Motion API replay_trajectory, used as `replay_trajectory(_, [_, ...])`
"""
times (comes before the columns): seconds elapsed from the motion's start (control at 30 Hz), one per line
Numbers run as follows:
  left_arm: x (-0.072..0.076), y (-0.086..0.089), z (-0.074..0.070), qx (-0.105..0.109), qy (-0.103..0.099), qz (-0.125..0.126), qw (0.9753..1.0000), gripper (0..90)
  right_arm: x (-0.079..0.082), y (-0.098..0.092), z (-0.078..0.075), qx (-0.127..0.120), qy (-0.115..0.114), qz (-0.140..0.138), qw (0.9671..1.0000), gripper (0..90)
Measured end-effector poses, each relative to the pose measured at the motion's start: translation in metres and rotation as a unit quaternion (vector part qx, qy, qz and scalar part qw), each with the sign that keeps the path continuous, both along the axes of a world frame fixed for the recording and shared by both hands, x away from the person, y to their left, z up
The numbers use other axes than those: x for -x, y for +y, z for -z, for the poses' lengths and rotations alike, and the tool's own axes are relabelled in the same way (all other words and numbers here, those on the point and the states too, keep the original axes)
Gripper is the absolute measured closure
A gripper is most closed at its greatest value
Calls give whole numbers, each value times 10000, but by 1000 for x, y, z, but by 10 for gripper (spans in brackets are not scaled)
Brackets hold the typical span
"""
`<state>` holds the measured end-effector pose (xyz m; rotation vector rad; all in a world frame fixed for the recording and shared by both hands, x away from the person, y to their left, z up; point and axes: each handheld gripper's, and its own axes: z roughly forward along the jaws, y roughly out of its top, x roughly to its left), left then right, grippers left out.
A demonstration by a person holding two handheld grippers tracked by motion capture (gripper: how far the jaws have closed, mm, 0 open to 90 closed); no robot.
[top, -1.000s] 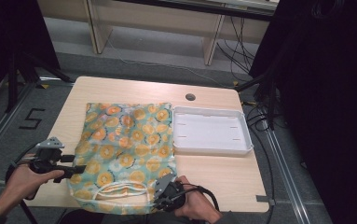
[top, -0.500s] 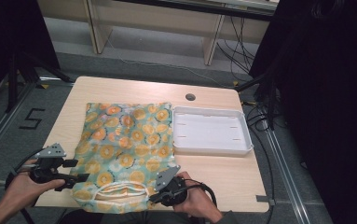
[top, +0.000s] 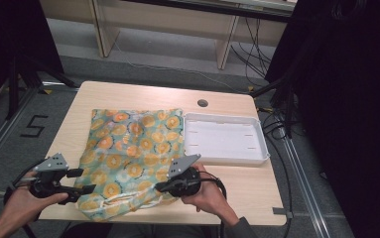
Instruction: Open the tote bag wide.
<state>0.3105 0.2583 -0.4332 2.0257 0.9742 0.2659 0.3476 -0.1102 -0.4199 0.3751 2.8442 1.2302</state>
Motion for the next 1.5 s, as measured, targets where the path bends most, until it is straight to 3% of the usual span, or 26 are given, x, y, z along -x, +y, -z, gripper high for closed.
replay_trajectory(0.07, [-1, 2, -2, 50, -93, -23, 9999, 260, -9, 1, -4, -109, -35, 55, 9999, 900])
replay_trajectory(0.13, [-2, 5, -5, -25, -137, 44, 9999, 255, -23, 3, -8, -209, -94, 304, 9993, 900])
replay_trajectory(0.17, [-2, 3, -4, 118, -212, -89, 9997, 254, -31, 4, -10, -273, -154, 403, 9987, 900])
replay_trajectory(0.23, [-3, 2, -6, 137, -251, -36, 9996, 255, -46, 7, -11, -299, -195, 673, 9971, 900])
replay_trajectory(0.4, [-2, -5, -3, 1, -301, 160, 9994, 253, -88, 9, -2, -258, -200, 1373, 9900, 900])
replay_trajectory(0.43, [-3, -5, -2, -129, -288, 234, 9992, 250, -96, 11, 4, -181, -163, 1631, 9863, 900])
replay_trajectory(0.5, [-4, -8, 2, -199, -388, 227, 9988, 250, -110, 11, 16, -25, -156, 1841, 9828, 900])
replay_trajectory(0.53, [-5, -5, 1, -449, -365, 355, 9977, 250, -114, 11, 23, 63, -163, 1951, 9806, 900])
replay_trajectory(0.67, [-6, -8, 5, -544, -275, 361, 9975, 250, -125, 10, 40, 511, -94, 2109, 9761, 900])
replay_trajectory(0.7, [-6, -10, 7, -587, -254, 358, 9973, 250, -125, 11, 44, 448, -58, 2176, 9750, 900])
replay_trajectory(0.77, [-8, -14, 11, -741, -238, 442, 9960, 250, -125, 12, 43, 629, 10, 2306, 9710, 900])
replay_trajectory(0.8, [-11, -15, 15, -972, -239, 503, 9937, 251, -125, 12, 43, 568, -18, 2172, 9745, 895])
replay_trajectory(0.83, [-14, -19, 20, -1011, -218, 482, 9935, 263, -126, 12, 43, 482, -152, 2038, 9777, 884])
replay_trajectory(0.9, [-21, -23, 31, -1273, -1, 511, 9905, 329, -124, 11, 41, 549, -89, 2184, 9743, 843])
replay_trajectory(0.93, [-24, -23, 35, -1440, 76, 635, 9875, 438, -123, 11, 41, 572, -87, 2162, 9746, 809])
replay_trajectory(0.97, [-26, -23, 37, -1527, 14, 665, 9860, 663, -122, 10, 39, 624, -91, 2234, 9727, 752])
replay_trajectory(1.0, [-28, -23, 37, -1525, 6, 672, 9860, 740, -118, 10, 36, 635, -114, 2270, 9718, 708])
replay_trajectory(1.03, [-31, -21, 33, -1392, 38, 662, 9880, 823, -115, 8, 32, 653, -279, 2238, 9720, 666])
replay_trajectory(1.1, [-33, -17, 21, -1050, 37, 668, 9922, 877, -102, 3, 21, 591, -490, 2077, 9752, 618])
replay_trajectory(1.17, [-34, -14, 7, -1062, -36, 832, 9908, 886, -83, -4, 3, 446, -562, 1926, 9787, 589])
replay_trajectory(1.23, [-34, -13, 0, -846, -29, 787, 9933, 887, -67, -9, -9, 331, -461, 1740, 9831, 579])
replay_trajectory(1.27, [-36, -13, -4, -785, -28, 794, 9937, 887, -61, -9, -11, 207, -565, 1641, 9846, 571])
replay_trajectory(1.3, [-39, -12, -6, -773, -32, 814, 9937, 886, -49, -9, -13, 235, -410, 1381, 9893, 556])
replay_trajectory(1.33, [-42, -12, -9, -622, 34, 775, 9950, 886, -44, -7, -11, 253, -495, 1231, 9908, 544])
replay_trajectory(1.4, [-48, -12, -14, -448, 60, 763, 9961, 886, -33, 0, -3, 559, -513, 1106, 9910, 496])
replay_trajectory(1.5, [-59, -11, -21, -298, 90, 725, 9969, 886, -41, 9, 12, 834, -744, 1013, 9886, 445])
